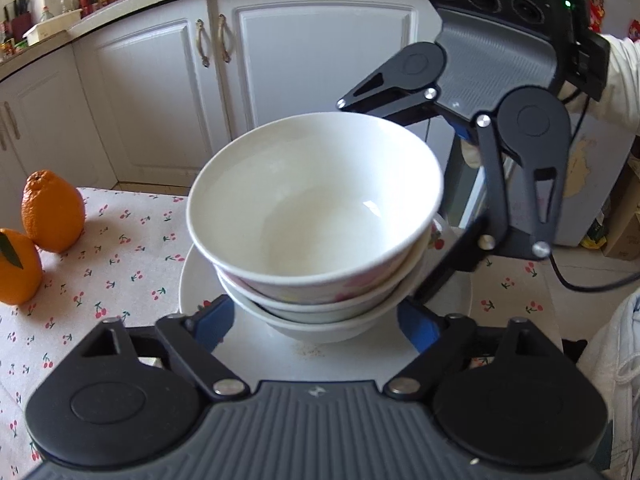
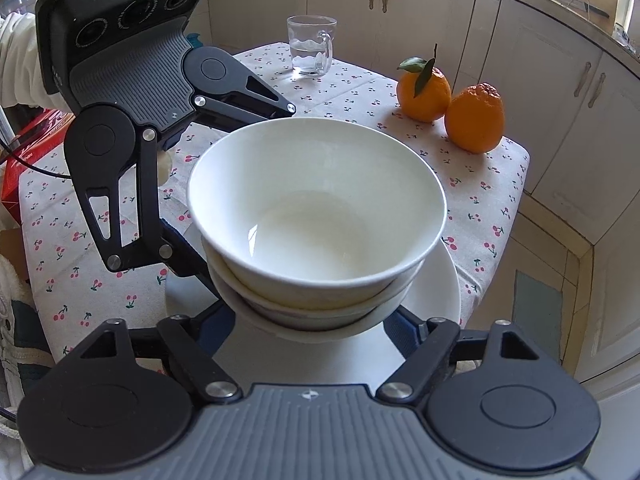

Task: Organize plates and bowls
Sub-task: 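Lower the bowl stack onto the plates and open both grippers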

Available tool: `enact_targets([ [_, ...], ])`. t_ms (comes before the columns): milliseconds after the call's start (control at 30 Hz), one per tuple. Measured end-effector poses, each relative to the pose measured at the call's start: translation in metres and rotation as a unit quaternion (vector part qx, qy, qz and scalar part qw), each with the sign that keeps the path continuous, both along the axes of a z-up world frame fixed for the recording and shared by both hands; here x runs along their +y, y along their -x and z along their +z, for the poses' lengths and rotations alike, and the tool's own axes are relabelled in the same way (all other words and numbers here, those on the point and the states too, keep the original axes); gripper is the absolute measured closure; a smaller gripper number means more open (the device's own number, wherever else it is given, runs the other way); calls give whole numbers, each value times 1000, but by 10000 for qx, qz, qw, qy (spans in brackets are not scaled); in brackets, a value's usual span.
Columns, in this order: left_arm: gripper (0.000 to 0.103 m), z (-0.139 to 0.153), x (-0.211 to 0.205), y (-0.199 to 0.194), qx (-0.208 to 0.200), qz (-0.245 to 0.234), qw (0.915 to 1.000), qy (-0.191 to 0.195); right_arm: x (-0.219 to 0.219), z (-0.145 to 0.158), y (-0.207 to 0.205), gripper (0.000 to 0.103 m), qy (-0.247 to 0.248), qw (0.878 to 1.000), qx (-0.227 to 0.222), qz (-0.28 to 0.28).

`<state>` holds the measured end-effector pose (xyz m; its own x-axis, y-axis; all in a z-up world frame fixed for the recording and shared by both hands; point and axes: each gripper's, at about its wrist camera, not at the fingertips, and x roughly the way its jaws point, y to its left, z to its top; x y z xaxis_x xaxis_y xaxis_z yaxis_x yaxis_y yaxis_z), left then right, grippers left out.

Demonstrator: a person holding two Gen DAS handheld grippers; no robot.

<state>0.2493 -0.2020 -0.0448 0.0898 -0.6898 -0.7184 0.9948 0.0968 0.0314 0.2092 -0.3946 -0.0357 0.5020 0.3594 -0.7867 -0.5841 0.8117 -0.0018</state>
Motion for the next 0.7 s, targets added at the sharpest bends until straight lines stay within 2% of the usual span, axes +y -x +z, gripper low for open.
enact_targets([
  [67, 9, 2, 6, 1, 40, 155, 9998, 89, 0, 3, 3, 5, -82, 9999, -47, -87],
  [233, 5, 14, 30, 25, -271, 596, 9973, 331, 4, 11, 18, 5, -117, 9991, -124, -398],
  [333, 2, 23, 50, 45, -299, 946, 9932, 616, 9, 19, 36, 2, -205, 9968, -219, -736],
  [400, 1, 29, 61, 62, -464, 1277, 9872, 833, 13, 25, 49, 0, -237, 9933, -323, -1081],
  [467, 1, 35, 67, 81, -829, 1710, 9765, 1015, 19, 32, 62, 0, -228, 9862, -477, -1568],
  [533, 1, 42, 74, 102, -1169, 2285, 9579, 1288, 23, 39, 77, 0, -270, 9729, -659, -2199],
  [600, 1, 50, 82, 119, -1232, 2725, 9416, 1551, 29, 43, 92, 0, -282, 9551, -870, -2820],
  [700, 1, 60, 81, 134, -1188, 3489, 9192, 1385, 42, 48, 111, 0, -206, 9254, -1034, -3641],
])
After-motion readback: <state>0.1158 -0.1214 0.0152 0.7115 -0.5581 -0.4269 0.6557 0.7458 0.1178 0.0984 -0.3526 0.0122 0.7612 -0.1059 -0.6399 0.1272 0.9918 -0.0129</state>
